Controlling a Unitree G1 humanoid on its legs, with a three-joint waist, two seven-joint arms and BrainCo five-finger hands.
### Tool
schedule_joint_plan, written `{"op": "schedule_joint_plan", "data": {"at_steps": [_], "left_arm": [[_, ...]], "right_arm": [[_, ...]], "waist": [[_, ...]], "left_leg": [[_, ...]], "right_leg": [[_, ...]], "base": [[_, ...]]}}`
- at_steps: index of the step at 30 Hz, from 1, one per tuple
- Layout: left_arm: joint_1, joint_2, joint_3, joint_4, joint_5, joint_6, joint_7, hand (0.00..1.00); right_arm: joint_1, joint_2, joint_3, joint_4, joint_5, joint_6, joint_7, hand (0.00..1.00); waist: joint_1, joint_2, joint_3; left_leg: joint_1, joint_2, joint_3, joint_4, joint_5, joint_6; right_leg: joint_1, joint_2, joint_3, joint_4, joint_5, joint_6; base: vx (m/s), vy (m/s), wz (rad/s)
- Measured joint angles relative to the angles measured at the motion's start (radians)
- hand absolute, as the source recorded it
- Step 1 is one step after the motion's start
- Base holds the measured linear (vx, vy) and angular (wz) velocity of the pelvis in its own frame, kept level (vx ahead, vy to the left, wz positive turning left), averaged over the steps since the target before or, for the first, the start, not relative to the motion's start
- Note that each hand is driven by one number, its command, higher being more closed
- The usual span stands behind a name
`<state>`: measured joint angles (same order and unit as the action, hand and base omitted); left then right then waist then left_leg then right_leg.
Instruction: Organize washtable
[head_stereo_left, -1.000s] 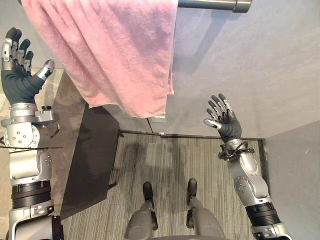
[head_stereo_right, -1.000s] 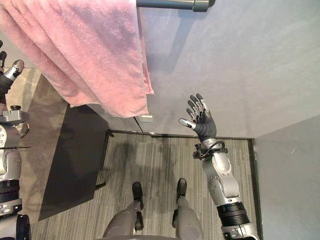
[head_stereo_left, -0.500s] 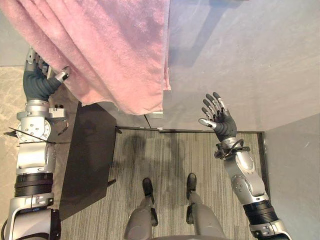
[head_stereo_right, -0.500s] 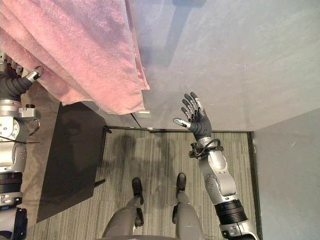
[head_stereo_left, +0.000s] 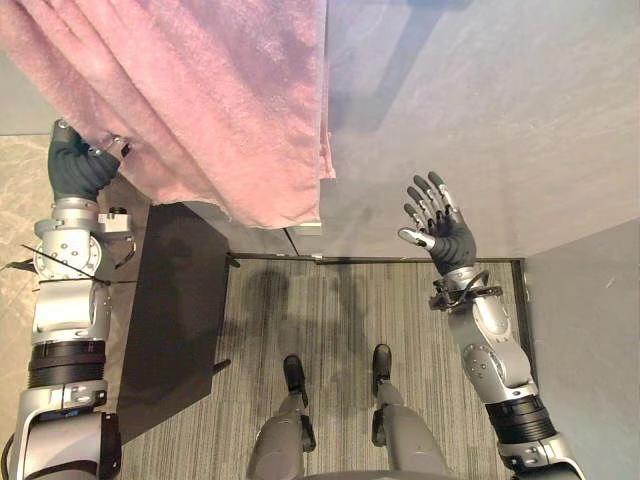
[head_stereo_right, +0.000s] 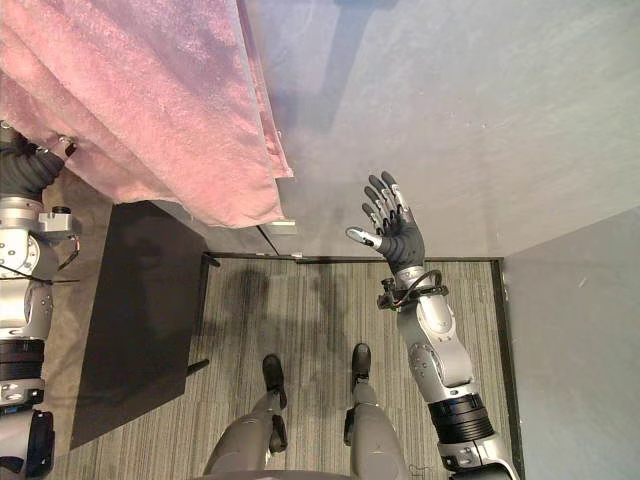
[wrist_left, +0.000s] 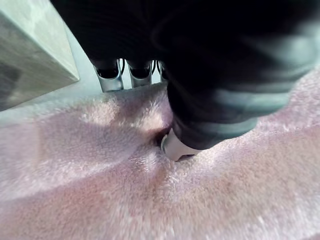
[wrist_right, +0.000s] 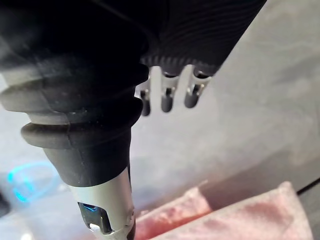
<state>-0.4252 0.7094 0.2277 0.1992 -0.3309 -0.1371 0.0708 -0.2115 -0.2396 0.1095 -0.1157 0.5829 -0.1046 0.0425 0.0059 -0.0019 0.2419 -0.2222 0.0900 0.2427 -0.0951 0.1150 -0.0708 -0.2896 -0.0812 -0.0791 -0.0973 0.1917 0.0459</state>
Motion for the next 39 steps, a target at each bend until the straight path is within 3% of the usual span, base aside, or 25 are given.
{"op": "schedule_joint_plan", "data": {"at_steps": [11,19,23,29,30,39], "left_arm": [[-0.03,-0.027,0.003,0.001,-0.002,0.002,0.006,1.0],[-0.122,-0.027,-0.041,0.078,-0.012,0.003,0.025,1.0],[-0.153,-0.027,-0.051,0.088,-0.032,0.003,0.035,1.0],[-0.193,-0.027,-0.061,0.117,-0.049,0.003,0.044,1.0],[-0.199,-0.027,-0.061,0.117,-0.051,0.003,0.044,1.0],[-0.258,-0.027,-0.061,0.128,-0.054,0.002,0.044,1.0]], "right_arm": [[-0.133,-0.005,0.018,-0.006,-0.005,-0.002,-0.029,0.0],[-0.351,0.015,0.184,0.12,-0.076,0.008,-0.053,0.0],[-0.446,0.052,0.227,0.198,-0.125,0.036,-0.067,0.0],[-0.529,0.085,0.274,0.263,-0.168,0.041,-0.088,0.0],[-0.541,0.09,0.287,0.271,-0.182,0.041,-0.088,1.0],[-0.622,0.119,0.301,0.298,-0.24,0.043,-0.107,1.0]], "waist": [[0.001,0.0,0.0],[0.009,-0.001,0.001],[0.012,-0.001,0.001],[0.017,-0.001,0.001],[0.018,-0.001,0.001],[0.038,0.002,0.007]], "left_leg": [[0.007,0.0,-0.001,-0.001,0.001,0.001],[0.005,-0.002,-0.007,0.0,0.003,0.003],[0.001,-0.002,-0.014,0.0,0.005,0.003],[-0.002,-0.002,-0.019,0.0,0.006,0.003],[-0.002,-0.002,-0.02,0.0,0.006,0.003],[-0.009,-0.001,-0.026,0.001,0.006,0.003]], "right_leg": [[0.007,0.0,0.002,0.0,0.001,0.001],[0.008,-0.002,-0.001,0.0,0.006,0.001],[0.008,-0.003,-0.003,-0.001,0.008,-0.001],[0.007,-0.002,-0.005,-0.001,0.008,-0.001],[0.007,-0.002,-0.005,-0.001,0.008,-0.001],[0.004,-0.002,-0.006,-0.002,0.008,-0.001]], "base": [[0.0,0.0,0.0],[0.0,0.0,0.01],[0.0,0.0,0.04],[0.0,0.0,0.02],[0.0,0.0,0.0],[0.01,0.006,0.02]]}}
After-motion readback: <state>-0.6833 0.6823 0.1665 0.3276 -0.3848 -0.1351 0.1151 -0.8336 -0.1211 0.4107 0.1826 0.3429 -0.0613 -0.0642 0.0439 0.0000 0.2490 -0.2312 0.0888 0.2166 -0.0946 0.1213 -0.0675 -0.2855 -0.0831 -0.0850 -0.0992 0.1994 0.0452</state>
